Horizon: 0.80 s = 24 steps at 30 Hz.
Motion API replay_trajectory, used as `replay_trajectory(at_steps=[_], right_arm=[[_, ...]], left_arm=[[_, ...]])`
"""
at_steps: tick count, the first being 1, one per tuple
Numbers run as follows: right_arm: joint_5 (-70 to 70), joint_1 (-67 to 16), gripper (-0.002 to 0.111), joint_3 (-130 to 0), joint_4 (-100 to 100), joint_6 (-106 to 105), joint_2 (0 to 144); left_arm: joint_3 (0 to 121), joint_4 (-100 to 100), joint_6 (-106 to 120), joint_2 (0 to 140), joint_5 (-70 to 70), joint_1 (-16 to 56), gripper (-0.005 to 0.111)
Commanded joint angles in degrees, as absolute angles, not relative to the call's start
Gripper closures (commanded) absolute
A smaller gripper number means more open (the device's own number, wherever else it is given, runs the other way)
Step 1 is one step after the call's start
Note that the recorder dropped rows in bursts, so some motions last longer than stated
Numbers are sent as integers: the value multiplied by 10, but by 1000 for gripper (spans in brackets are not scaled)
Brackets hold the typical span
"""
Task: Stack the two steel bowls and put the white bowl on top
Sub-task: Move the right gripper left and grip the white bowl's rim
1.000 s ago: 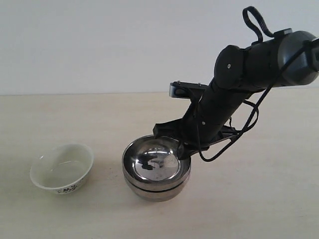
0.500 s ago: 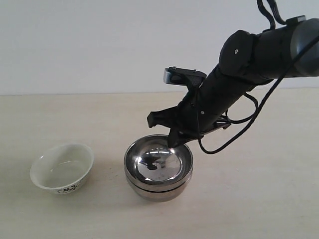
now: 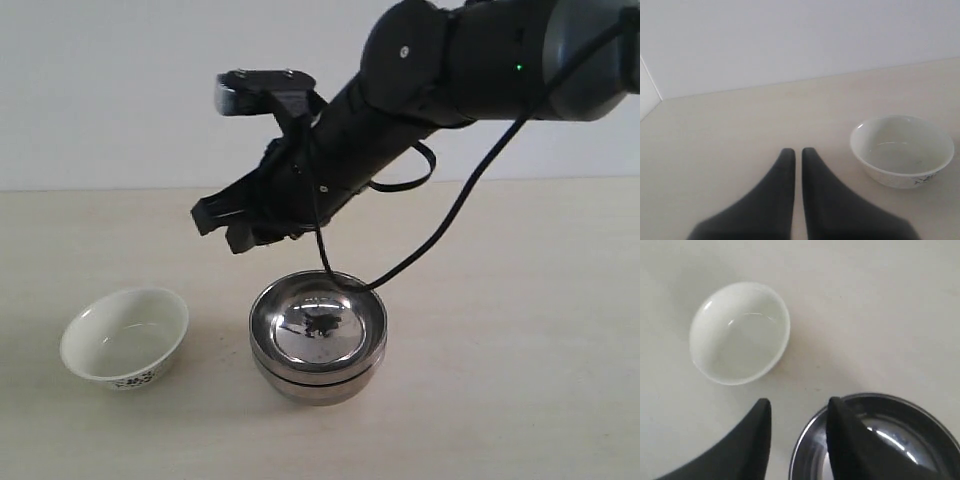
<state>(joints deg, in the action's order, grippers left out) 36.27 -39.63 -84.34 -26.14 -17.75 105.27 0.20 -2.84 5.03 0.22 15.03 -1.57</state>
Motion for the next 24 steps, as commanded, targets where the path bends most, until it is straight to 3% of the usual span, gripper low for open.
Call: replay_trajectory(at_steps=[1, 12, 17, 24], right_arm=[[395, -426, 76, -876, -198, -193, 1047], [398, -473, 76, -897, -168, -225, 1076], [405, -493, 62, -936, -167, -227, 1121], [418, -523, 62, -1001, -155, -240, 1185]], left_arm=[[0, -24, 45, 0, 146, -17, 103], [0, -24, 45, 0, 146, -17, 103], [0, -24, 45, 0, 146, -17, 103], [0, -24, 45, 0, 146, -17, 103]])
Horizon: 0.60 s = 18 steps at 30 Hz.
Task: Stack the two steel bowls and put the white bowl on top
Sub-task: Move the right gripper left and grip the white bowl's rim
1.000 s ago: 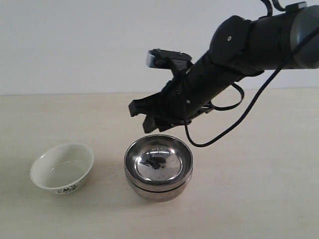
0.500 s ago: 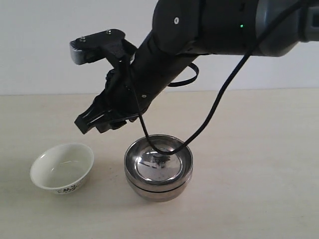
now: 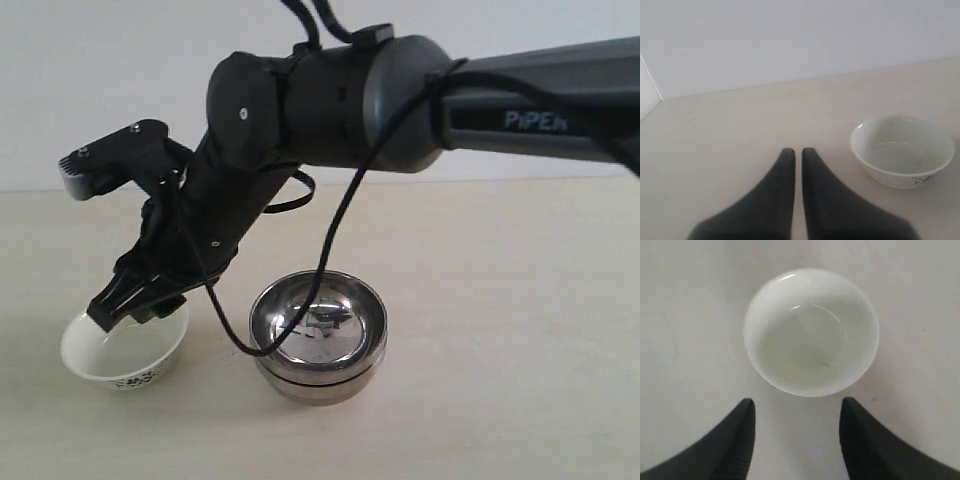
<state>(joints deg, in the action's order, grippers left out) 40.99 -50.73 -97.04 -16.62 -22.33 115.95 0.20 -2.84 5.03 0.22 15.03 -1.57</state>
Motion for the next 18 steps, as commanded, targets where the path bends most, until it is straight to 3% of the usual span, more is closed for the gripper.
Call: replay_trajectory(at_steps=[1, 18], right_arm=[[418, -527, 62, -1008, -155, -249, 1194], [396, -552, 62, -1029, -143, -312, 1281]], left_arm=[[0, -24, 45, 0, 146, -17, 103], [0, -24, 45, 0, 146, -17, 103]])
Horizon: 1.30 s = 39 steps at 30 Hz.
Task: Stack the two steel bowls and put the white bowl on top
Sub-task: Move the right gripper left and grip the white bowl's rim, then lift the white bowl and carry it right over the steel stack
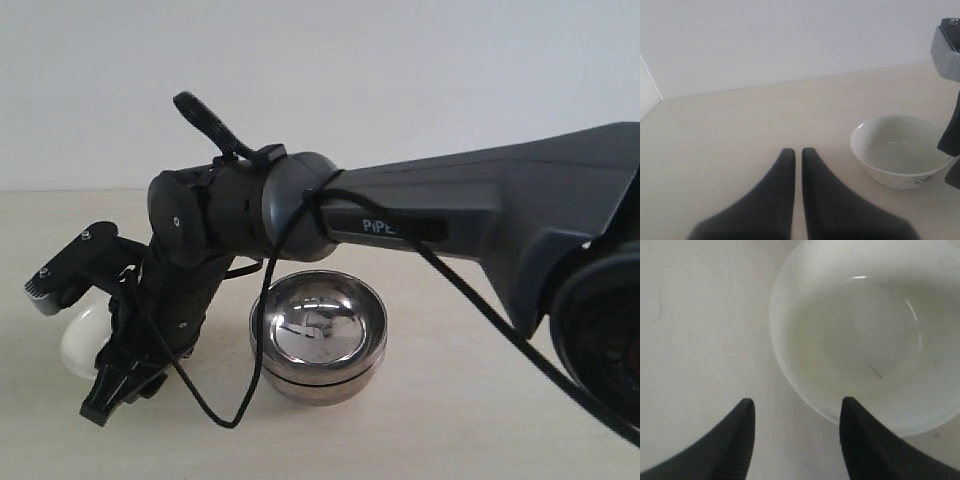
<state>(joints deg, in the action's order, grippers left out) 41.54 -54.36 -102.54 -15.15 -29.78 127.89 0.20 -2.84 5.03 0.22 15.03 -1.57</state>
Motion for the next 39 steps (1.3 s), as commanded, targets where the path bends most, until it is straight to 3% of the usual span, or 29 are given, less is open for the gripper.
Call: replay_trajectory(at_steps=[1, 20, 23, 26, 39], right_arm=[[392, -553, 62, -1029, -142, -312, 1281], [347, -553, 63, -1031, -114, -314, 1333], [336, -553, 76, -1031, -114, -314, 1333], [328, -553, 107, -1031, -113, -314, 1332], [499, -553, 108, -1114, 0, -256, 1332]], left_arm=[[0, -24, 45, 0, 146, -17, 103], [0, -24, 45, 0, 146, -17, 103], [0, -24, 45, 0, 146, -17, 103], [0, -24, 45, 0, 146, -17, 103], [0, -24, 45, 0, 146, -17, 103]])
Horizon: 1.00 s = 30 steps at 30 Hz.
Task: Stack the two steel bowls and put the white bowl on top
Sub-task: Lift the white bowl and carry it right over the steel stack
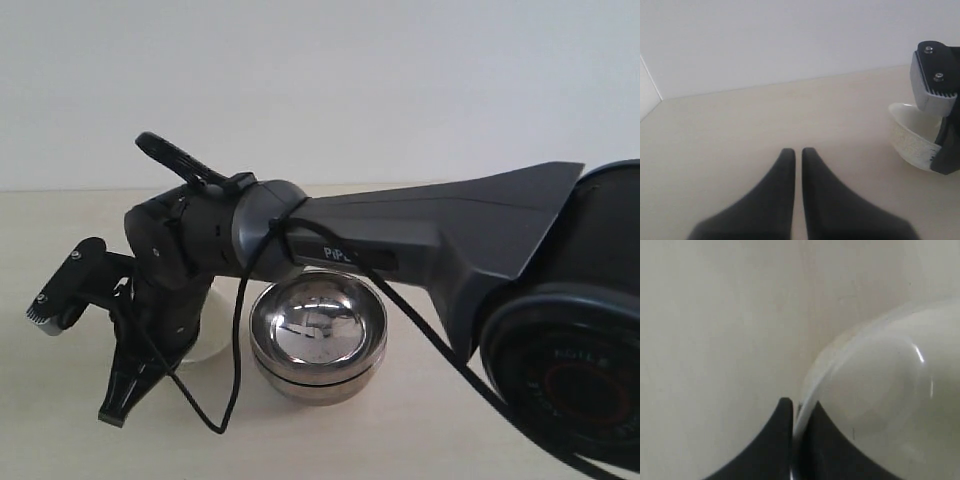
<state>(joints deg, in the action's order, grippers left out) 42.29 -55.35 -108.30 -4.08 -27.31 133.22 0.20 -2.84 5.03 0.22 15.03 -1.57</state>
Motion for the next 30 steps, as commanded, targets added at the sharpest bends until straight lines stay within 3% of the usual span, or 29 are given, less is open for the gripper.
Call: replay_trajectory(at_steps=[1, 21, 30], right_arm=[[511, -553, 108, -1121, 8, -253, 1332], [655, -579, 108, -1282, 141, -260, 1331], [700, -579, 108, -1300, 126, -231, 1232]], left_arm=[[0, -24, 45, 0, 146, -17, 103], [0, -24, 45, 0, 146, -17, 103], [0, -24, 45, 0, 146, -17, 103]])
